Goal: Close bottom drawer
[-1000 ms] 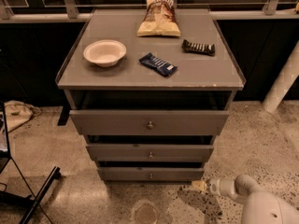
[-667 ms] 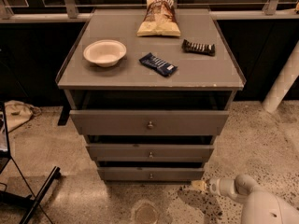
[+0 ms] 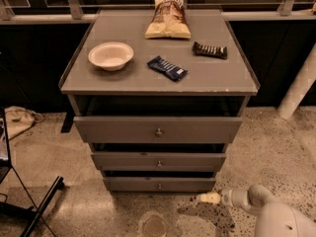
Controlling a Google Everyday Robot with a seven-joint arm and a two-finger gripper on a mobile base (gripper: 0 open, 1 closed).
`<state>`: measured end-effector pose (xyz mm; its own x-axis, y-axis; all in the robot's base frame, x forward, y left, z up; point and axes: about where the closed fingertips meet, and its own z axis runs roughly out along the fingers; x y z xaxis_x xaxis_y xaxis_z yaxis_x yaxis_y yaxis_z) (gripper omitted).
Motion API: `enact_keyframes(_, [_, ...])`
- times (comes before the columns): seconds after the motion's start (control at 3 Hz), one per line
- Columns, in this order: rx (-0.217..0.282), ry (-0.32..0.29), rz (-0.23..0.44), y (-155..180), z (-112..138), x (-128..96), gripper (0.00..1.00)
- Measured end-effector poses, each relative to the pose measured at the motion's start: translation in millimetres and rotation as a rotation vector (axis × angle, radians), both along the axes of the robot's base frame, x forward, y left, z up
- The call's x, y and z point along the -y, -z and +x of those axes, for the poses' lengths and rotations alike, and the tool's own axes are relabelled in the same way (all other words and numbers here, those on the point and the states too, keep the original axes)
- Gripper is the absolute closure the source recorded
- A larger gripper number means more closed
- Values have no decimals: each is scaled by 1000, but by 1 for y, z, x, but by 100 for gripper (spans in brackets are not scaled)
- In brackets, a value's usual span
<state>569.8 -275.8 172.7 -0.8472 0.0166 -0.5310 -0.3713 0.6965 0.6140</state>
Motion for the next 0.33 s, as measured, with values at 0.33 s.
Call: enact_keyframes(0.33, [0, 0, 0, 0, 0, 0, 0])
